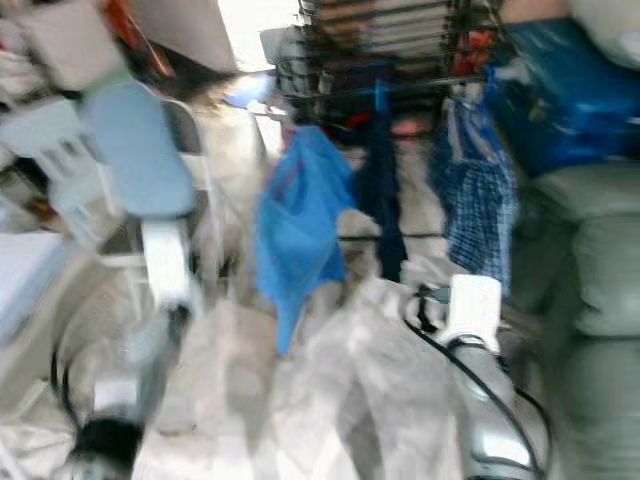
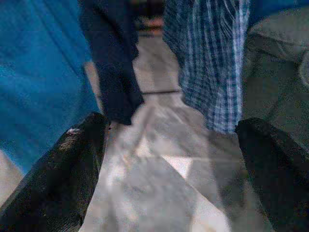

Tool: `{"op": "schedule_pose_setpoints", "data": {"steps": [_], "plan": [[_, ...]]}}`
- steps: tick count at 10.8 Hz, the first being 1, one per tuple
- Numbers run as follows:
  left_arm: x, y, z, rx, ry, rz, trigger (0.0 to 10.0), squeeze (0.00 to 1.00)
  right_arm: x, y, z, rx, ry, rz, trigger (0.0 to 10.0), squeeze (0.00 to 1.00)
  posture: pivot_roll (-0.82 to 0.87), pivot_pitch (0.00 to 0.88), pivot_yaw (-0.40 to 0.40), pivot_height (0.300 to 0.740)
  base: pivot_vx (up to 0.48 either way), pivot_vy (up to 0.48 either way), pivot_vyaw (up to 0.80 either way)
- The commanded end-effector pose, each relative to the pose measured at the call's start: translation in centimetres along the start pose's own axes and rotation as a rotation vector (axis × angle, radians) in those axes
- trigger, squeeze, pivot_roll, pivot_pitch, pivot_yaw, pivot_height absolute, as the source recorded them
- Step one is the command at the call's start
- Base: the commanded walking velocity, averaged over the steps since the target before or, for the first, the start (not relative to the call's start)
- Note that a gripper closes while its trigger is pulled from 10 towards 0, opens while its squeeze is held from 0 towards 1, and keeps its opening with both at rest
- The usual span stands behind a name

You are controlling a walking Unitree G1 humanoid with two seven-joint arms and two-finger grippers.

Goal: Hang hanger

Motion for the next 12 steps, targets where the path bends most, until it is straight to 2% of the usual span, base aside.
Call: {"op": "schedule_pose_setpoints", "data": {"steps": [1,2,3,4,5,6,7,8,9,10,11,12], "plan": [[2.1,0.3,1.5,0.021,0.065,-0.067,10.0,0.00,0.5,-0.1,1.4,0.048,-0.007,-0.009,10.0,0.00,-0.25,0.017,0.158,0.740,0.000,0.000,0.00],[2.5,-0.1,1.7,-0.028,0.119,-0.073,10.0,0.00,1.3,0.0,1.1,0.057,-0.055,-0.029,10.0,0.00,-0.24,0.010,0.144,0.740,0.000,0.000,0.00],[2.1,-0.9,2.2,-0.047,0.126,-0.048,10.0,0.00,2.2,0.3,0.4,0.050,-0.106,-0.065,10.0,0.00,-0.24,0.002,0.129,0.740,0.000,0.000,0.00],[2.1,-2.1,3.3,-0.006,0.158,-0.061,10.0,0.00,3.1,0.2,-0.1,0.089,-0.092,-0.089,10.0,0.00,-0.23,0.000,0.107,0.740,0.000,0.000,0.00],[2.1,-2.7,3.6,0.012,0.167,-0.074,10.0,0.00,3.3,0.0,-0.2,0.105,-0.106,-0.088,10.0,0.00,-0.23,0.000,0.096,0.740,0.000,0.000,0.00],[1.8,-4.2,4.0,0.106,0.118,-0.094,10.0,0.00,3.1,-0.3,-0.9,0.078,-0.174,-0.083,10.0,0.00,-0.22,0.000,0.072,0.740,0.000,0.000,0.00],[0.2,-6.3,3.7,0.201,0.091,-0.088,10.0,0.00,2.4,-0.5,-0.7,0.103,-0.180,-0.046,10.0,0.00,-0.21,0.000,0.036,0.740,0.000,0.000,0.00],[-0.9,-7.6,3.4,0.268,0.040,-0.061,10.0,0.00,2.5,-0.3,-0.2,0.141,-0.188,-0.042,10.0,0.00,-0.20,0.000,0.007,0.740,0.000,0.000,0.00],[-1.1,-7.5,2.5,0.277,0.017,-0.066,10.0,0.00,3.0,0.3,0.6,0.176,-0.201,-0.049,10.0,0.00,-0.20,0.000,-0.031,0.740,0.000,0.000,0.00],[-0.7,-6.7,1.7,0.255,0.009,-0.082,10.0,0.00,3.4,0.8,0.6,0.165,-0.247,-0.055,10.0,0.00,-0.20,0.000,-0.058,0.740,0.000,0.000,0.00],[0.0,-5.3,0.7,0.234,0.003,-0.111,10.0,0.00,4.2,1.4,-0.1,0.119,-0.276,-0.059,10.0,0.00,-0.23,0.000,-0.073,0.740,0.000,0.000,0.00],[0.3,-4.7,0.4,0.230,0.000,-0.124,10.0,0.00,4.6,1.5,-0.5,0.093,-0.261,-0.064,10.0,0.00,-0.24,0.000,-0.077,0.740,0.000,0.000,0.00]]}}
Point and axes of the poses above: a point about 5 cm out from each wrist's last joint towards the gripper, its own y axis pointing out of the wrist towards the gripper, its own x axis along the axis of the wrist's last joint, z = x × y, the point moved 2 cm from there along y, pointing out of the wrist towards the gripper, and after that the axes turned 4 degrees about y, right-handed, at the moved point
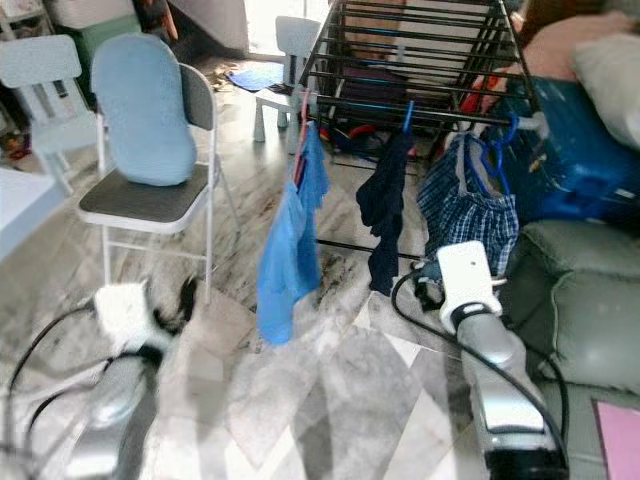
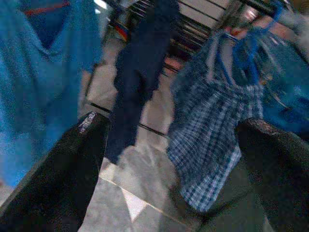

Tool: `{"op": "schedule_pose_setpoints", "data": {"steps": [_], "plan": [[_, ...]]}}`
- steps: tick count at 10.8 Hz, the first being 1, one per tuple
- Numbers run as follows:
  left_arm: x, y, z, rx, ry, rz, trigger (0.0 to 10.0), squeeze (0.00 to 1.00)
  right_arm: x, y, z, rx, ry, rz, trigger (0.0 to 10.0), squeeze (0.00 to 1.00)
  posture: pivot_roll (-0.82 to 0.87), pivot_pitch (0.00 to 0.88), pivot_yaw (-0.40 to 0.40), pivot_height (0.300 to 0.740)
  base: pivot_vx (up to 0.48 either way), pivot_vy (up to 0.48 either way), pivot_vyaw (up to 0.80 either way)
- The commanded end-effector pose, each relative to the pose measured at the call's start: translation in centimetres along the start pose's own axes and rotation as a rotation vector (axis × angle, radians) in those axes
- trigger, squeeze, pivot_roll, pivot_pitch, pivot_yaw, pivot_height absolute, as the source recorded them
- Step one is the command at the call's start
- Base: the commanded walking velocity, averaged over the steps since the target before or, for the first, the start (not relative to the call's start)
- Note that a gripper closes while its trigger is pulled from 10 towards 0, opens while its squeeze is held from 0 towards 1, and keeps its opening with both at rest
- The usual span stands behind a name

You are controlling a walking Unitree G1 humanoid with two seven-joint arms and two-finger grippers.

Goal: Hang hanger

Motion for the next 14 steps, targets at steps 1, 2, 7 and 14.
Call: {"op": "schedule_pose_setpoints", "data": {"steps": [1,2,7,14], "plan": [[0.1,0.3,-0.3,-0.007,0.009,-0.004,10.0,0.00,0.4,-0.1,-0.8,-0.047,0.019,-0.003,10.0,0.00,-0.26,0.000,-0.068,0.740,0.000,0.000,0.00],[0.5,1.0,-0.5,-0.027,0.005,-0.010,10.0,0.00,0.9,-0.4,-0.9,-0.096,0.049,-0.031,10.0,0.00,-0.27,0.000,-0.040,0.740,0.000,0.000,0.00],[-0.1,1.0,1.2,-0.063,0.042,0.038,10.0,0.00,-1.5,-3.0,0.6,-0.114,0.208,0.052,10.0,0.00,-0.24,0.000,0.046,0.740,0.000,0.264,-0.26],[0.9,1.3,1.9,-0.093,0.018,0.065,10.0,0.00,-0.4,-2.5,1.5,-0.116,0.248,0.022,10.0,0.00,-0.21,0.013,0.111,0.740,0.000,0.480,-0.09]]}}
Point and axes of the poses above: a point about 5 cm out from each wrist's last joint towards the gripper, its own y axis pointing out of the wrist towards the gripper, its own x axis along the axis of the wrist's last joint, z = x × y, the point moved 2 cm from there along y, pointing out of the wrist towards the gripper, and after that the axes turned 4 degrees about y, right-handed, at the moved point
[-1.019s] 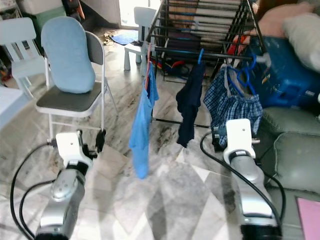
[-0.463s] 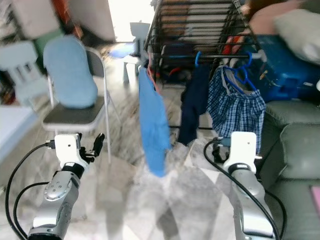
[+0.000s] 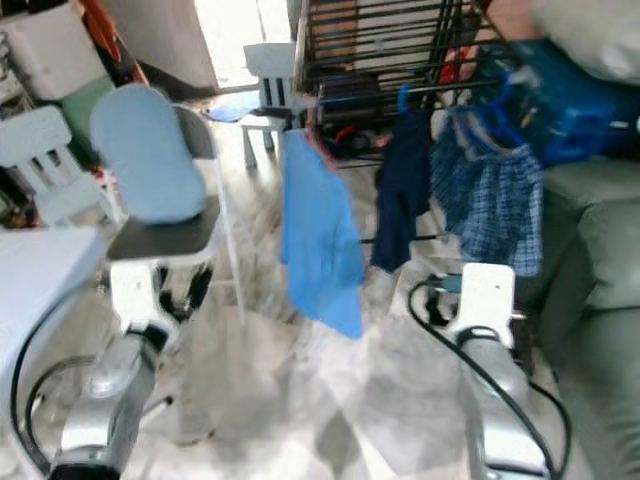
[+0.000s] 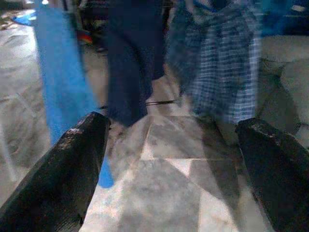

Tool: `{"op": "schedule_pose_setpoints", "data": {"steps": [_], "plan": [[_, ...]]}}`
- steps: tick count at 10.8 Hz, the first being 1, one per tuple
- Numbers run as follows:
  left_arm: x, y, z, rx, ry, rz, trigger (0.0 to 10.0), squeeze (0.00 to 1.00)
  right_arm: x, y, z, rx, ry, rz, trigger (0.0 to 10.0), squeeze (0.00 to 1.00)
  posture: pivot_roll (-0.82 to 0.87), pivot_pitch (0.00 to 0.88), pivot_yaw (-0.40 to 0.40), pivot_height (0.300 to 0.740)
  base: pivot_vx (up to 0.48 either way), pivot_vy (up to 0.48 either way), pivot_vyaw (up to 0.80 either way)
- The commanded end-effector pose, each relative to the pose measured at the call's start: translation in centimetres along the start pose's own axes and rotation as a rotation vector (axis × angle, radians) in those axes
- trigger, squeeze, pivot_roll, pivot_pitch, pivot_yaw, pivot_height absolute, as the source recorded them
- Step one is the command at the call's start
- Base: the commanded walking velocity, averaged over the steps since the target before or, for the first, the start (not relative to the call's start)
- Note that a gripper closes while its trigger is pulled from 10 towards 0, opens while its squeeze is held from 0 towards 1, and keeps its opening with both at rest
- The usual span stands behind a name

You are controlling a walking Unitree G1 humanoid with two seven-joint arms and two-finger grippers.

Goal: Hang hanger

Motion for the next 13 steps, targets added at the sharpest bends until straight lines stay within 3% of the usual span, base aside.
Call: {"op": "schedule_pose_setpoints", "data": {"steps": [1,3,8,13], "plan": [[-0.4,-0.4,1.2,0.035,0.010,0.024,10.0,0.00,0.5,-0.2,1.3,0.034,0.007,-0.019,10.0,0.00,-0.21,0.018,0.116,0.740,0.000,0.480,0.00],[0.1,-0.6,0.8,0.012,0.034,-0.004,10.0,0.00,0.4,-0.7,1.5,0.056,-0.007,-0.020,10.0,0.00,-0.21,0.019,0.113,0.740,0.000,0.240,0.00],[0.5,-0.4,-0.6,-0.060,-0.032,-0.027,10.0,0.00,1.3,-1.0,1.4,0.075,-0.042,-0.059,10.0,0.00,-0.23,0.015,0.124,0.740,0.000,0.000,0.09],[0.4,0.1,-1.7,-0.099,-0.054,-0.029,10.0,0.00,1.5,-0.7,1.6,0.089,-0.077,-0.074,10.0,0.00,-0.25,0.001,0.120,0.740,0.334,0.000,0.50]]}}
Point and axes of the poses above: a point about 5 cm out from each wrist's last joint towards the gripper, its own y axis pointing out of the wrist towards the gripper, its own x axis along the axis of the wrist's last joint, z = x × y, the point moved 2 cm from there along y, pointing out of the wrist towards the gripper, and after that the axes turned 4 degrees about y, right-handed, at the moved point
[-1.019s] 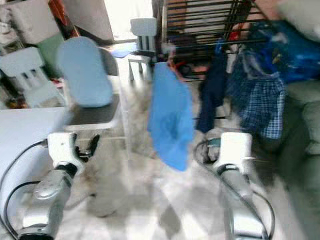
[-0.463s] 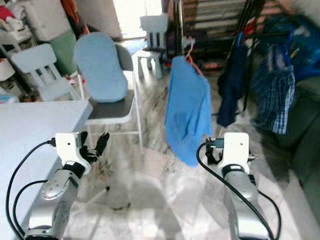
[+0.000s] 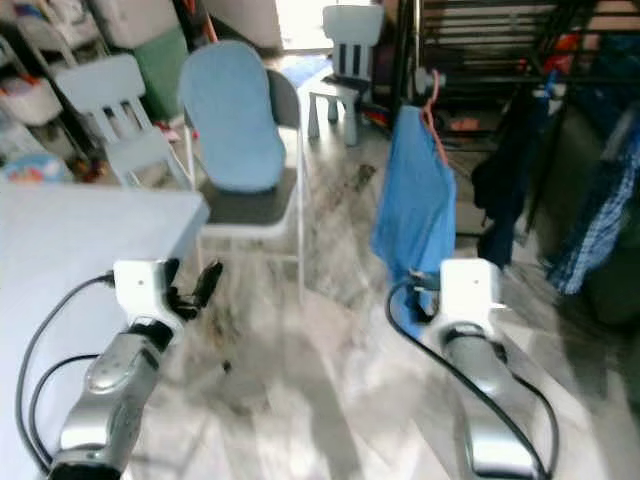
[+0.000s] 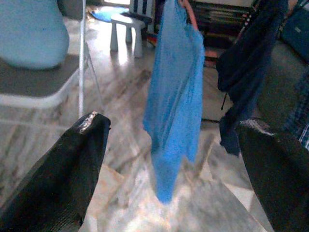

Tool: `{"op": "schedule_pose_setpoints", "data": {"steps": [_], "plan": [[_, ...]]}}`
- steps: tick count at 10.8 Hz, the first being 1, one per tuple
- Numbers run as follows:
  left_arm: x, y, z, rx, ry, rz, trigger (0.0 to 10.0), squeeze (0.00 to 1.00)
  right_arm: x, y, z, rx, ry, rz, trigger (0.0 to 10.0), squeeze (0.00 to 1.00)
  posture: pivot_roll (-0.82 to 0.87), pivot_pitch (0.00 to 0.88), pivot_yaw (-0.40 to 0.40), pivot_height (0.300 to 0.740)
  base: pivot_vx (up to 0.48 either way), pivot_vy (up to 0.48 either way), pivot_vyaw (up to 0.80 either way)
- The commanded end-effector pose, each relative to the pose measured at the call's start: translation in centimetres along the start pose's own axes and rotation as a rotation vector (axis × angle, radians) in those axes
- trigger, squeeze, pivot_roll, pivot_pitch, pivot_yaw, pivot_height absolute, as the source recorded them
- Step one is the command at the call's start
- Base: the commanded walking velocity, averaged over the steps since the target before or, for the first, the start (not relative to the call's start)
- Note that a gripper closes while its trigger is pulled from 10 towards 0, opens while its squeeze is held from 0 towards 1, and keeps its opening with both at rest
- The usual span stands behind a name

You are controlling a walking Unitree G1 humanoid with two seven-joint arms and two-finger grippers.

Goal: Hang hanger

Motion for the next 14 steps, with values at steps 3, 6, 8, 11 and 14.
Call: {"op": "schedule_pose_setpoints", "data": {"steps": [3,6,8,11,14], "plan": [[-0.2,0.8,-1.2,-0.006,-0.013,-0.020,10.0,0.00,-0.1,0.6,-0.4,0.004,-0.016,0.003,10.0,0.00,-0.27,0.000,0.096,0.740,0.391,0.000,0.00],[-0.8,2.2,-2.1,0.029,0.007,-0.002,10.0,0.00,-0.7,2.5,1.9,0.136,-0.116,0.068,10.0,0.00,-0.22,0.000,-0.008,0.740,0.120,0.000,0.00],[-0.7,2.5,-1.1,0.071,0.042,-0.021,10.0,0.00,-1.1,4.1,1.8,0.175,-0.173,0.145,10.0,0.00,-0.17,0.000,-0.067,0.740,0.000,0.000,0.00],[-1.6,0.4,3.1,0.225,0.044,-0.013,10.0,0.00,-2.7,4.0,4.7,0.356,-0.212,0.124,10.0,0.00,-0.13,0.000,0.005,0.740,0.000,0.000,0.00],[-2.8,-1.2,2.9,0.223,0.029,0.000,10.0,0.00,-3.2,3.4,3.8,0.205,-0.175,0.032,10.0,0.00,-0.11,0.000,-0.009,0.740,0.000,0.000,0.00]]}}
Point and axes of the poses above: a point about 5 cm out from each wrist's last joint towards the gripper, its own y axis pointing out of the wrist towards the gripper, its own x axis along the axis of the wrist's last joint, z = x × y, the point moved 2 cm from there along y, pointing out of the wrist towards the gripper, and after that the axes turned 4 degrees about y, right-handed, at the moved point
